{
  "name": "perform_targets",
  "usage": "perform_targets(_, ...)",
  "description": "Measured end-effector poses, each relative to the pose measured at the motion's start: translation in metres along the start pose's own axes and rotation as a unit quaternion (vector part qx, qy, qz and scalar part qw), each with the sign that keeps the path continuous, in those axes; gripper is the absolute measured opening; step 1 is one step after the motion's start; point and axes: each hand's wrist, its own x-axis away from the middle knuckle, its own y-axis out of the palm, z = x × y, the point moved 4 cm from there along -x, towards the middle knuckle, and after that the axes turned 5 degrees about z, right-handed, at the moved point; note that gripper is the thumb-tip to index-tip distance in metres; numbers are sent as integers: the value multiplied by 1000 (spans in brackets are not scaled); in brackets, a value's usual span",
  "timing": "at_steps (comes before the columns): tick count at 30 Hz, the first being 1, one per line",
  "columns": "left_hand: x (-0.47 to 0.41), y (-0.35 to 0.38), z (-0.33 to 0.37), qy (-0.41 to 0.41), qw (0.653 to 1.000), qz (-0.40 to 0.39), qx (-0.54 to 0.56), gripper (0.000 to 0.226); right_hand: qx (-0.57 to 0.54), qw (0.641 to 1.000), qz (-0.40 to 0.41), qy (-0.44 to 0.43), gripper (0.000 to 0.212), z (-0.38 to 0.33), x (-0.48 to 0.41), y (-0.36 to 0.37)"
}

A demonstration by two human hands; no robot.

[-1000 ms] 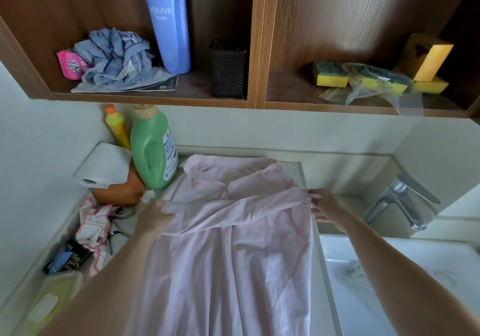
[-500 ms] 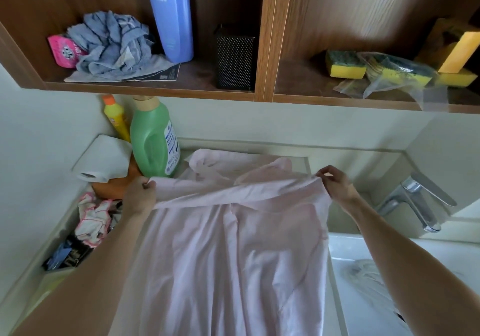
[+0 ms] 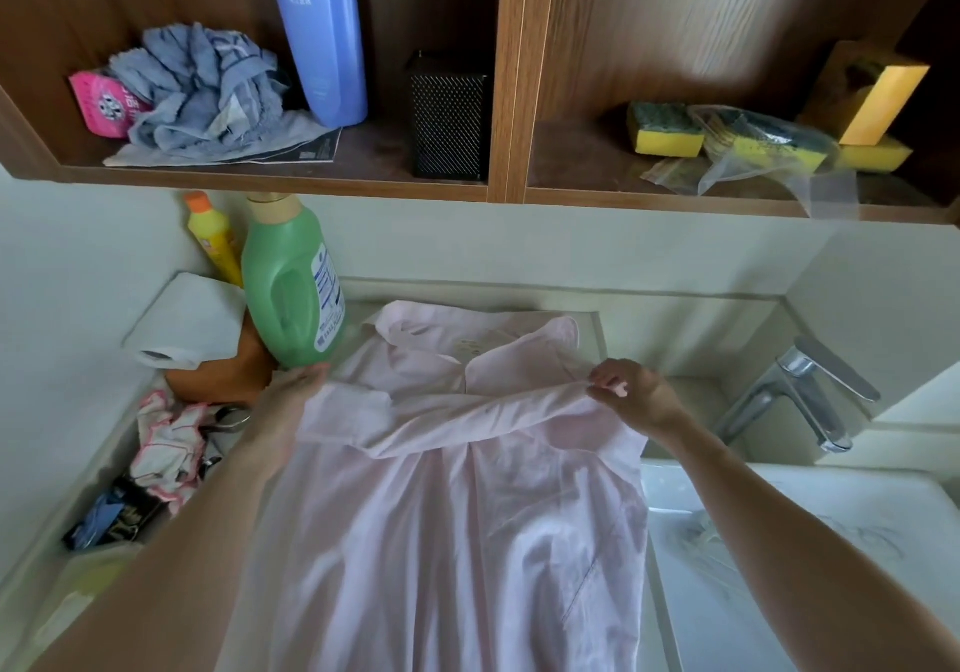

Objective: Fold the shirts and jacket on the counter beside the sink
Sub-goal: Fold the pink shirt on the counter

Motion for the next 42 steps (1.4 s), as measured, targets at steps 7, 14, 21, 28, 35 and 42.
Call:
perform_targets(7,25,11,24,151,936,-147,-281,54,81,989,-13,120,25,22,7,9)
perform_targets(14,14,-11,39,7,996,-90,10,34,15,989,79,125,10,16,-2,-21)
perform_targets(21,18,-3,-6,27,957,-161,-238,74,17,983,96,156,38,26,6,-15)
perform_targets(28,1,-7,4,81,974,3,-212,44,31,973,-52,221,82,46,23,13)
perform_targets(35,-8,-15,-17,-17,948,26,-317,62,15,975,9,222,60,39,23,14)
perform_targets(42,33,63,4,352,818,-76,-449,50,117,980,96,-130,39,-43,24,64)
